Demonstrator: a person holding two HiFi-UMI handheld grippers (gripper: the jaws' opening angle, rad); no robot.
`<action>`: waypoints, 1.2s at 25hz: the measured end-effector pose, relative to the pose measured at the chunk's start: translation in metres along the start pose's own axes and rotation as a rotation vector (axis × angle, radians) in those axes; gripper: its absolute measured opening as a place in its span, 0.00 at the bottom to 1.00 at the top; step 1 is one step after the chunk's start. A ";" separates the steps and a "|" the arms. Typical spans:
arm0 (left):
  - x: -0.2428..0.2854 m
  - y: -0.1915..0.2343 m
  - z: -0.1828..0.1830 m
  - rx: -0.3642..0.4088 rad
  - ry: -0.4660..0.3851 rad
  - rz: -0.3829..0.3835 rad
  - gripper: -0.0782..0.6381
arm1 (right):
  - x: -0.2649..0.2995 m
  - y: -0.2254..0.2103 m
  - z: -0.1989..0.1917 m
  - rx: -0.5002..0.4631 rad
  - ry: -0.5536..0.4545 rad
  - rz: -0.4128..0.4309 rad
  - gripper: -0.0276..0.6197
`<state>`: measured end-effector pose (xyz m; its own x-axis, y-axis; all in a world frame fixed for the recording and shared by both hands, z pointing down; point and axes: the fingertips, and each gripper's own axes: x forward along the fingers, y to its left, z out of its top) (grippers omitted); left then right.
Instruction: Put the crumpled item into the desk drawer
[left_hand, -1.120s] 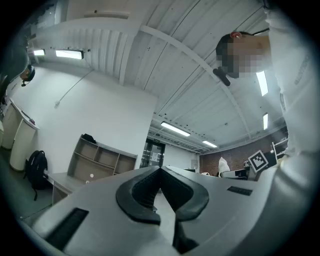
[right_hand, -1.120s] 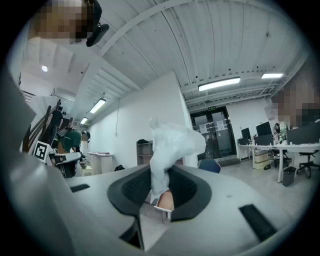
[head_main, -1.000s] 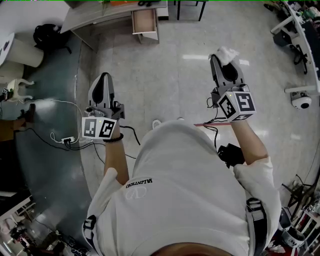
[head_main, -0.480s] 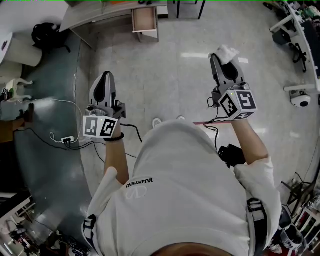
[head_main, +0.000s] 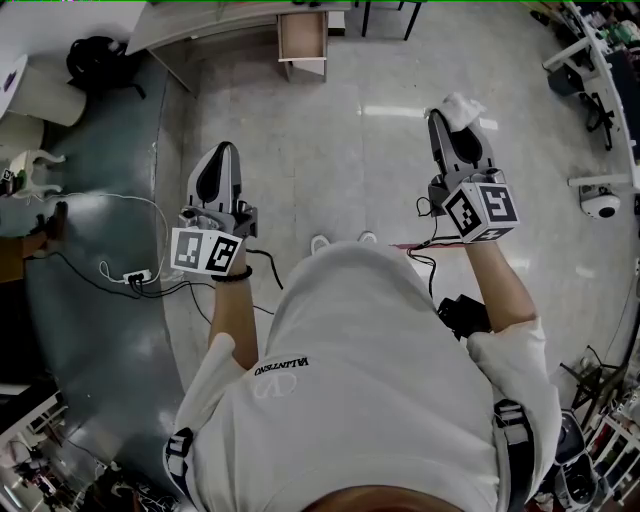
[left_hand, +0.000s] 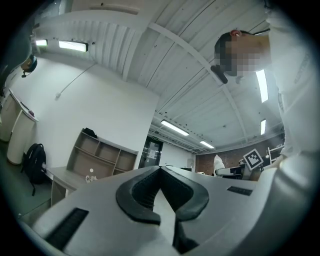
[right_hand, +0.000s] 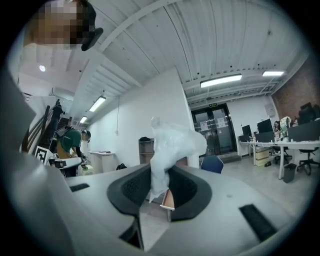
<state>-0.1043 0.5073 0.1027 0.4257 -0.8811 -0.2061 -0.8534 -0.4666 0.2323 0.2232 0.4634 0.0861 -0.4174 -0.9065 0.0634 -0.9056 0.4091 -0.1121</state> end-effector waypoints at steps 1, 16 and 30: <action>-0.001 0.004 0.000 -0.002 0.002 -0.004 0.11 | 0.002 0.004 0.000 0.000 0.000 -0.002 0.18; -0.003 0.014 -0.022 0.097 0.080 -0.046 0.11 | 0.023 0.028 -0.010 -0.003 0.017 -0.010 0.18; 0.057 0.012 -0.034 0.135 0.121 -0.046 0.11 | 0.073 -0.002 -0.016 0.025 0.027 0.031 0.18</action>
<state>-0.0803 0.4489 0.1262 0.4909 -0.8659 -0.0959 -0.8616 -0.4988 0.0936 0.1932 0.3985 0.1071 -0.4476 -0.8901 0.0862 -0.8901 0.4342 -0.1388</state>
